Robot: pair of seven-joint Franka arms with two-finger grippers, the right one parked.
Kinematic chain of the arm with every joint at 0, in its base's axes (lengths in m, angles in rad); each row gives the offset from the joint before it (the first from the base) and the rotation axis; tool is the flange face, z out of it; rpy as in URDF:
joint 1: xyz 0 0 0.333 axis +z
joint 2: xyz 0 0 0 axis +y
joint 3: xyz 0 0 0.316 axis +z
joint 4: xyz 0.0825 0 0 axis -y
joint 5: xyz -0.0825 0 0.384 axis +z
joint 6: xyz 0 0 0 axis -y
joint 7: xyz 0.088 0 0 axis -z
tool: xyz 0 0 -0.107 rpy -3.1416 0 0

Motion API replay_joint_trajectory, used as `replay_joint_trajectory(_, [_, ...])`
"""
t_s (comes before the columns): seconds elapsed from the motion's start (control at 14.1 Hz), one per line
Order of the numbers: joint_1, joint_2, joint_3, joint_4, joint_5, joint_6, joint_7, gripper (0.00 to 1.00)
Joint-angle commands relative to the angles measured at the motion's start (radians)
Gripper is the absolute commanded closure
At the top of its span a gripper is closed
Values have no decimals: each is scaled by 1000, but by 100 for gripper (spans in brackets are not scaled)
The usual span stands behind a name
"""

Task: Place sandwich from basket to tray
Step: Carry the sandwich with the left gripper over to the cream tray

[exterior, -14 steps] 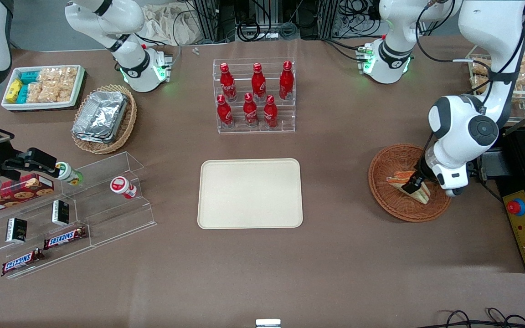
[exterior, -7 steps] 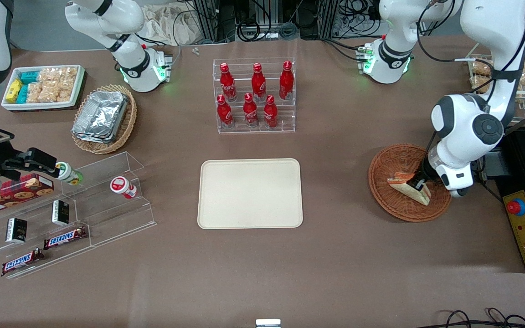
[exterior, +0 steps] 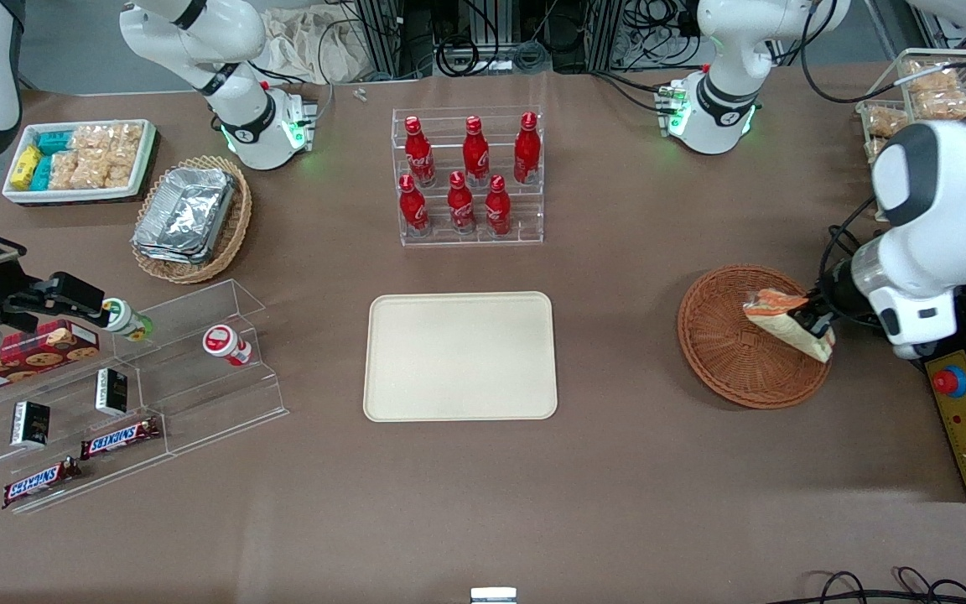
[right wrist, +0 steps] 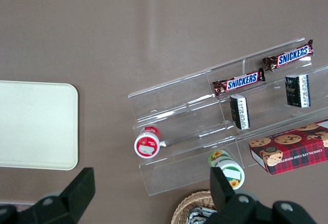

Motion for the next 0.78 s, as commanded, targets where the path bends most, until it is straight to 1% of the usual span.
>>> replay_joint_trajectory(0.0, [-10, 24, -5, 119, 6, -104, 1, 95])
replay_joint_trajectory(0.21, [-11, 20, -65, 145, 3, -156, 149, 93])
replay_joint_trajectory(0.28, [-11, 23, -99, 153, 6, -157, 178, 85])
replay_joint_trajectory(0.35, [-11, 29, -132, 174, 9, -157, 215, 81])
replay_joint_trajectory(0.5, [-12, 58, -194, 220, 9, -155, 243, 81])
replay_joint_trajectory(0.64, [-23, 93, -261, 266, 11, -158, 235, 85])
replay_joint_trajectory(0.71, [-47, 109, -284, 283, 35, -158, 235, 89])
